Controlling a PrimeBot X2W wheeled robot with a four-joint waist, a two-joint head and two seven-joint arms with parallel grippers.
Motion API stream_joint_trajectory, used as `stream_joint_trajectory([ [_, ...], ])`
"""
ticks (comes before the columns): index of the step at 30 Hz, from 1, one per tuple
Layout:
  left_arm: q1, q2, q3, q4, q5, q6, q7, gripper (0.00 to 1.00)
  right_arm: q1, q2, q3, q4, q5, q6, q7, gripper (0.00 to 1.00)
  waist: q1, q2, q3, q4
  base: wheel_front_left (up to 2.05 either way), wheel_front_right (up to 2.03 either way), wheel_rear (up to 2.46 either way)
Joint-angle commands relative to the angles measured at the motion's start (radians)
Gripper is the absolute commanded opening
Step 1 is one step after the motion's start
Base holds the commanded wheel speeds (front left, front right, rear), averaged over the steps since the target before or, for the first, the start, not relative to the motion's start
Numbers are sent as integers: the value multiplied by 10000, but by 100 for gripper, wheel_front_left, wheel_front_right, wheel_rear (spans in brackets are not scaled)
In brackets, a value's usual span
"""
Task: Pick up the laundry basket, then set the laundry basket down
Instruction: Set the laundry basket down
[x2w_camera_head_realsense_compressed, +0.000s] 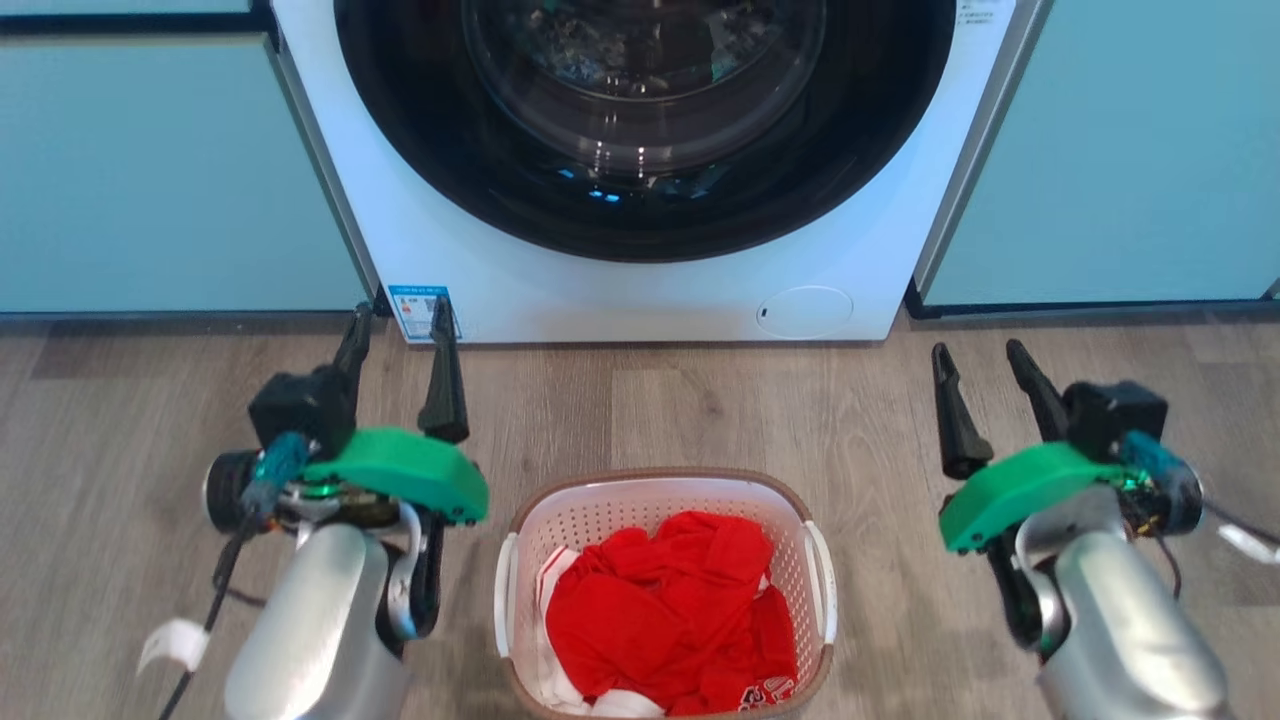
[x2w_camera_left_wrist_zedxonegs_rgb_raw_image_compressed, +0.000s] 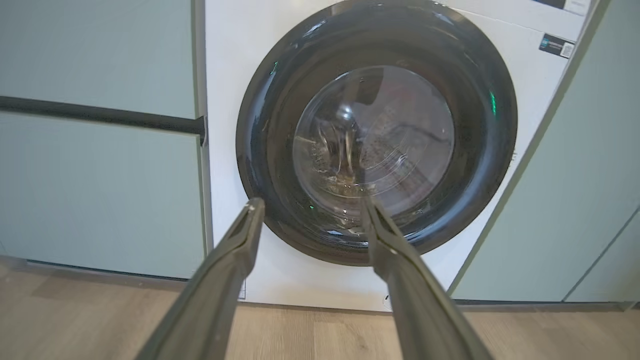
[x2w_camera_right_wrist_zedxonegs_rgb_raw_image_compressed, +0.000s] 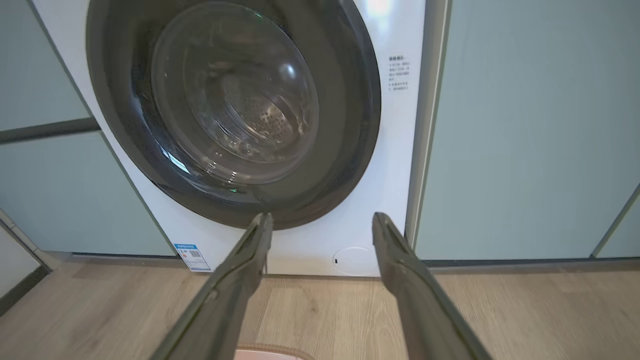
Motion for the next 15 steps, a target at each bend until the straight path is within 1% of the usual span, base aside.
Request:
stream_joint_trajectory([
  [1, -144, 20, 597, -514, 214, -95, -79, 100, -83, 147, -28, -714, -362, 23, -130, 100, 1, -1, -64, 37, 0, 0, 0],
  [3, 247, -34, 965, -829, 379, -177, -79, 100, 395, 336, -166, -1221, -832, 23, -131, 100, 1, -1, -121, 45, 0, 0, 0],
  [5, 620, -54, 1206, -1243, 228, -343, -79, 100, 789, 450, -99, -1549, -1191, 23, -131, 100, 1, -1, -172, 37, 0, 0, 0],
  [8, 1064, -59, 1083, -1539, 355, -485, -79, 100, 1292, 543, -191, -1907, -1375, 23, -131, 100, 1, -1, -222, 87, 0, 0, 0],
  [15, 1647, -62, 634, -1609, 694, -518, -79, 100, 2145, 624, -605, -2505, -1639, 23, -131, 100, 1, -1, -323, 103, 0, 0, 0],
])
